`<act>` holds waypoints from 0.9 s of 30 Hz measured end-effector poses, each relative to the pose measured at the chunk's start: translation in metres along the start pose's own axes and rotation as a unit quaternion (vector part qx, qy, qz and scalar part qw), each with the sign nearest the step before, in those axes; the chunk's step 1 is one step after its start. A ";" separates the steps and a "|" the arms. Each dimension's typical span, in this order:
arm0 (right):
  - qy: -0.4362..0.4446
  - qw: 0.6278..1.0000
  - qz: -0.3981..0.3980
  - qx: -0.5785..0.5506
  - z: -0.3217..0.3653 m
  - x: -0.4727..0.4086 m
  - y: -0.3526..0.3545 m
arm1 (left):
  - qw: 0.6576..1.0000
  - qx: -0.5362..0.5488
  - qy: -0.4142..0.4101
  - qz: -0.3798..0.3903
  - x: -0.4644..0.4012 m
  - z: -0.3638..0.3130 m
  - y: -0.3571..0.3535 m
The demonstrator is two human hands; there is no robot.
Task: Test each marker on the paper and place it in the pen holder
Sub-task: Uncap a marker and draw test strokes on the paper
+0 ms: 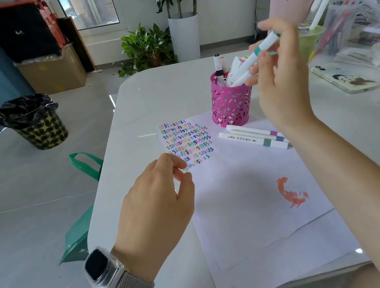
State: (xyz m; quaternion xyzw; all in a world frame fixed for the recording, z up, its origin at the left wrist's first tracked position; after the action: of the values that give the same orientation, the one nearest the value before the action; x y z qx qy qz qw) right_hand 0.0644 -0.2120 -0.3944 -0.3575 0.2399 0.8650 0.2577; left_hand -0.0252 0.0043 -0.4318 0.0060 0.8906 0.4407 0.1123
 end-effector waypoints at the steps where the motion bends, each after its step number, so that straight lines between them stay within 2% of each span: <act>1: 0.001 1.000 0.024 0.020 -0.002 0.000 -0.002 | 1.000 0.000 -0.001 0.001 0.000 0.000 0.000; 4: -0.030 0.989 0.119 0.084 -0.013 0.003 -0.011 | 1.000 0.002 -0.001 -0.002 0.000 0.000 0.000; 6: -0.048 0.983 0.151 0.089 -0.017 0.007 -0.014 | 1.000 0.001 -0.001 -0.005 -0.001 0.001 0.000; 12: -0.007 0.987 0.117 0.113 -0.005 0.003 0.004 | 1.000 -0.001 -0.003 -0.008 -0.001 0.002 0.001; 16: 0.013 0.970 0.172 0.169 -0.005 0.008 0.016 | 1.000 -0.005 -0.005 -0.011 0.000 0.001 0.002; 19: 0.028 0.972 0.167 0.163 -0.006 0.014 0.021 | 1.000 -0.005 -0.006 -0.010 -0.001 0.000 0.002; 23: 0.018 0.983 0.134 0.126 -0.008 0.013 0.017 | 1.000 -0.006 -0.006 -0.016 -0.001 0.000 0.001; 27: -0.003 0.978 0.151 0.142 -0.011 0.010 0.005 | 1.000 -0.007 -0.006 -0.016 0.000 0.001 0.002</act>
State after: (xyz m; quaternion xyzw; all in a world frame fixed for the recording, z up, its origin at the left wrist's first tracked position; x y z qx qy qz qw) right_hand 0.0607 -0.2195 -0.4082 -0.2743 0.4107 0.8521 0.1731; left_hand -0.0249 0.0060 -0.4311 -0.0059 0.8870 0.4447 0.1244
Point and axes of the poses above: each hand's wrist, its own x-axis away from the middle knuckle, its own y-axis out of the back of the hand, z = x × y, the point moved 2 cm from there along -x, towards the middle knuckle, and after that the axes turned 1 degree about z, right-handed, at the moved point
